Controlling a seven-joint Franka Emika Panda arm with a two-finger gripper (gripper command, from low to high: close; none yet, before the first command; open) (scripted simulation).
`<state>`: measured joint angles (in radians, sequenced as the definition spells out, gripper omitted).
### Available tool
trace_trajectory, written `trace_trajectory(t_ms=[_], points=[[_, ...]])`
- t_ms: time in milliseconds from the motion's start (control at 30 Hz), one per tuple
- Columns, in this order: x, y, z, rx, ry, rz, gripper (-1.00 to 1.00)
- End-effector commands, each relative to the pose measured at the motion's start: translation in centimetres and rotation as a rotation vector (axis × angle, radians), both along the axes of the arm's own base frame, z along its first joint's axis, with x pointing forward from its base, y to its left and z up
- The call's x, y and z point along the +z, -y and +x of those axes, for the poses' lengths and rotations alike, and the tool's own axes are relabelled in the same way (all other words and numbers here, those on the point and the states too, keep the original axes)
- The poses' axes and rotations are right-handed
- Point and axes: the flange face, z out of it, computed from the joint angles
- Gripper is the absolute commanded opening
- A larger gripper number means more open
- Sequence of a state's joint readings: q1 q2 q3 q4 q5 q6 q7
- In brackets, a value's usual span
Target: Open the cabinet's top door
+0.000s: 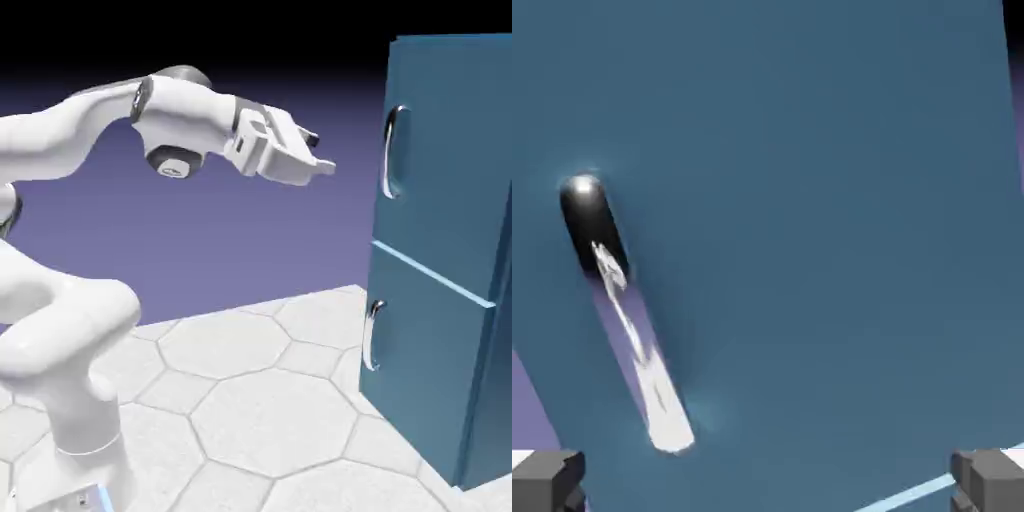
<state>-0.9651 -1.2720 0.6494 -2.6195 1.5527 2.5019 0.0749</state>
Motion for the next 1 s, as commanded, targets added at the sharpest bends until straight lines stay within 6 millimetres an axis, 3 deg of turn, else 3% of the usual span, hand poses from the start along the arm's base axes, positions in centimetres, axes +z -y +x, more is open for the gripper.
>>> trace_trajectory(t_ms=[0,367,600,667,800,833,967], points=[[0.0,-0.3,0.2,0.003,0.016,-0.009,0.00],[-1.9,-3.1,5.1,0.058,0.162,-0.151,0.00],[-5.1,-2.6,9.8,0.102,0.224,-0.270,0.00],[-5.4,-2.5,10.2,0.106,0.228,-0.279,0.00],[-5.4,-2.1,15.2,0.106,0.228,-0.279,0.00],[-5.4,-2.1,15.2,0.106,0.228,-0.279,-1.00],[-5.4,-0.9,13.1,0.192,0.240,-0.269,-1.00]])
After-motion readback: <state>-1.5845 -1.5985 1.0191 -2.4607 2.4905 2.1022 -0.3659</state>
